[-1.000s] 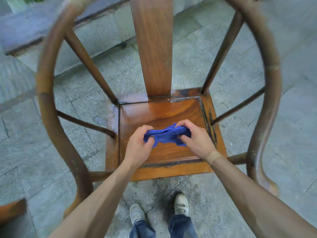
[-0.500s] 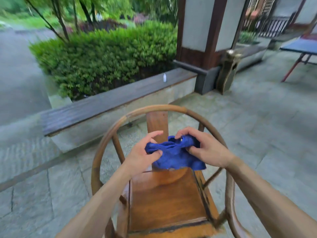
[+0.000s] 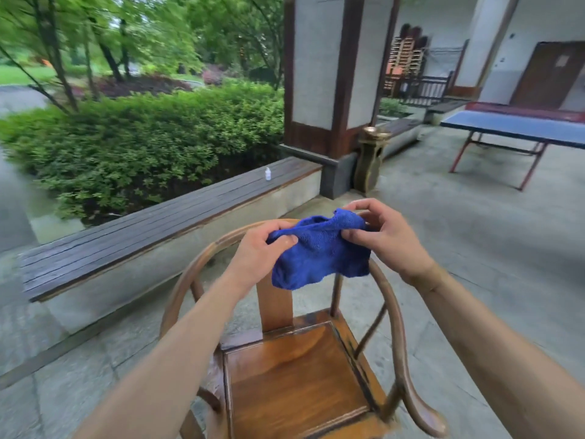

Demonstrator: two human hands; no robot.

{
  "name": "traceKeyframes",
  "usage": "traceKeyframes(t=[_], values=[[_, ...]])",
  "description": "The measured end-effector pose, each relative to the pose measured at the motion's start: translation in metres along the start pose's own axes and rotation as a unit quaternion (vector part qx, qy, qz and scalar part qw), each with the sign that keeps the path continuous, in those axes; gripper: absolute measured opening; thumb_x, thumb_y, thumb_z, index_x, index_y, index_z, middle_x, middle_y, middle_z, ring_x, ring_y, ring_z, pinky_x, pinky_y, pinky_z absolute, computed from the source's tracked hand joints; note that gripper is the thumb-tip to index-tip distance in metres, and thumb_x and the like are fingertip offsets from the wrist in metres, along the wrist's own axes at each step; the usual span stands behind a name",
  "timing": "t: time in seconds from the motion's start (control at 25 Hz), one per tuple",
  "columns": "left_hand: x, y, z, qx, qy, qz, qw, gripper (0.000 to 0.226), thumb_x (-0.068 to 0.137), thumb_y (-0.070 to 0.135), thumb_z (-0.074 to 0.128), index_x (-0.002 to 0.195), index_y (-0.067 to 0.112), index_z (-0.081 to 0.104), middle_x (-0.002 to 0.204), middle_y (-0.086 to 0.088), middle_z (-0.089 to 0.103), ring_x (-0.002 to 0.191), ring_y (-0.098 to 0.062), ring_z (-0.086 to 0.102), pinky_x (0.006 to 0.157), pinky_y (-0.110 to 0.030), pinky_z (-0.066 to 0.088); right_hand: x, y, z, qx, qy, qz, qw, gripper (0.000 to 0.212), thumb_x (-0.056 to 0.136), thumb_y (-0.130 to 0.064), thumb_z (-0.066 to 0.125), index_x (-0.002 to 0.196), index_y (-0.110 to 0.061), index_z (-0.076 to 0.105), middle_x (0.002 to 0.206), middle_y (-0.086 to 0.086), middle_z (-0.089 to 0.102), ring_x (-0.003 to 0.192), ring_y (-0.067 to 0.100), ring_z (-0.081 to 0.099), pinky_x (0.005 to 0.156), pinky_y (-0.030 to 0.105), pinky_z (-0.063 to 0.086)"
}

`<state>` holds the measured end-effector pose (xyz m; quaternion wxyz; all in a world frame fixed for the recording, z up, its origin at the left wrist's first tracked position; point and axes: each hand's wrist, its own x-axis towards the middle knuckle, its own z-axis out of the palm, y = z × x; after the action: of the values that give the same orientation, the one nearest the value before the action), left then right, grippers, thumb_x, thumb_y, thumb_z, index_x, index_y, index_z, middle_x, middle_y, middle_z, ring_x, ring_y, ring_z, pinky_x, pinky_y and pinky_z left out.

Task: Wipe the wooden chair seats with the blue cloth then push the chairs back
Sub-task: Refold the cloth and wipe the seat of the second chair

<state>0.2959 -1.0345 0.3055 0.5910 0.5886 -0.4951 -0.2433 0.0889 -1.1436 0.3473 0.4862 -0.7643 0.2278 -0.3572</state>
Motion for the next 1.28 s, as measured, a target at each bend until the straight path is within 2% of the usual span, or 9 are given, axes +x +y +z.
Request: traceKeyframes(t=[0.16,0.24,0.4,0.48,0.6,0.8,1.0,1.16,1.28], values=[[0.009,0.013,0.038,0.016,-0.041,0.023,0.999,0.012,0.082,0.021,0.067,0.092,0.027,0.071,0.095,0.006,0.072,0.088,-0.006,0.063,0.084,-0.02,0.048,-0.04,0.002,-0.024,0.028,0.097,0.047,0.994,0.021,0.087,-0.002,0.071,0.103,-0.016,0.067,0.089,-0.001,0.074,0.077,0.008,0.065,0.072,0.018,0.052],[0.006,0.026,0.065,0.012,-0.081,0.033,0.996,0.012,0.087,0.013,0.068,0.091,0.024,0.071,0.088,0.005,0.071,0.08,-0.004,0.061,0.077,-0.017,0.048,-0.064,0.0,-0.046,0.015,0.131,0.052,0.99,0.02,0.09,-0.007,0.07,0.104,-0.02,0.066,0.093,0.0,0.074,0.078,0.009,0.066,0.072,0.019,0.053],[-0.012,0.055,0.134,-0.016,-0.144,0.05,0.988,0.021,0.077,0.027,0.066,0.095,0.017,0.071,0.088,0.001,0.071,0.078,-0.006,0.062,0.073,-0.017,0.05,-0.127,-0.017,-0.103,-0.031,0.195,0.049,0.979,0.02,0.093,-0.012,0.068,0.103,-0.029,0.064,0.097,0.001,0.073,0.078,0.013,0.065,0.069,0.023,0.053],[-0.027,0.073,0.176,-0.035,-0.182,0.054,0.981,0.015,0.083,0.021,0.071,0.097,0.016,0.072,0.087,0.003,0.072,0.078,-0.006,0.063,0.072,-0.017,0.05,-0.167,-0.028,-0.136,-0.061,0.233,0.047,0.969,0.023,0.092,-0.015,0.069,0.099,-0.037,0.065,0.099,0.002,0.074,0.078,0.014,0.066,0.071,0.027,0.055],[-0.062,0.108,0.258,-0.08,-0.253,0.07,0.962,0.014,0.09,0.007,0.069,0.095,0.02,0.071,0.081,0.012,0.072,0.075,-0.002,0.064,0.07,-0.014,0.049,-0.248,-0.047,-0.192,-0.099,0.308,0.046,0.945,0.028,0.091,-0.017,0.07,0.096,-0.045,0.066,0.103,0.003,0.074,0.081,0.019,0.069,0.071,0.034,0.055],[-0.151,0.178,0.409,-0.155,-0.338,0.087,0.924,0.011,0.078,0.024,0.067,0.086,0.03,0.072,0.081,0.012,0.071,0.077,-0.007,0.062,0.072,-0.02,0.049,-0.407,-0.093,-0.276,-0.193,0.426,0.041,0.883,0.028,0.089,-0.011,0.07,0.101,-0.037,0.066,0.099,-0.008,0.073,0.093,0.018,0.067,0.079,0.027,0.053],[-0.256,0.242,0.544,-0.228,-0.462,0.118,0.849,0.011,0.079,0.022,0.07,0.086,0.03,0.072,0.088,0.013,0.071,0.082,-0.007,0.062,0.075,-0.018,0.048,-0.575,-0.134,-0.321,-0.25,0.552,0.068,0.792,0.029,0.088,-0.005,0.07,0.103,-0.029,0.068,0.102,-0.006,0.074,0.095,0.022,0.068,0.083,0.034,0.056],[-0.367,0.294,0.641,-0.256,-0.61,0.126,0.74,0.013,0.087,0.007,0.072,0.089,0.02,0.072,0.082,0.013,0.071,0.075,-0.003,0.062,0.068,-0.014,0.048,-0.718,-0.174,-0.32,-0.278,0.668,0.119,0.68,0.026,0.09,-0.009,0.071,0.101,-0.032,0.068,0.095,-0.008,0.075,0.084,0.016,0.068,0.071,0.03,0.054],[-0.461,0.328,0.693,-0.284,-0.692,0.132,0.651,0.011,0.089,0.002,0.07,0.09,0.013,0.071,0.08,0.014,0.072,0.075,-0.001,0.064,0.069,-0.014,0.049,-0.805,-0.204,-0.295,-0.297,0.743,0.155,0.58,0.02,0.091,-0.011,0.071,0.103,-0.027,0.069,0.092,-0.004,0.074,0.082,0.022,0.069,0.068,0.032,0.056]])
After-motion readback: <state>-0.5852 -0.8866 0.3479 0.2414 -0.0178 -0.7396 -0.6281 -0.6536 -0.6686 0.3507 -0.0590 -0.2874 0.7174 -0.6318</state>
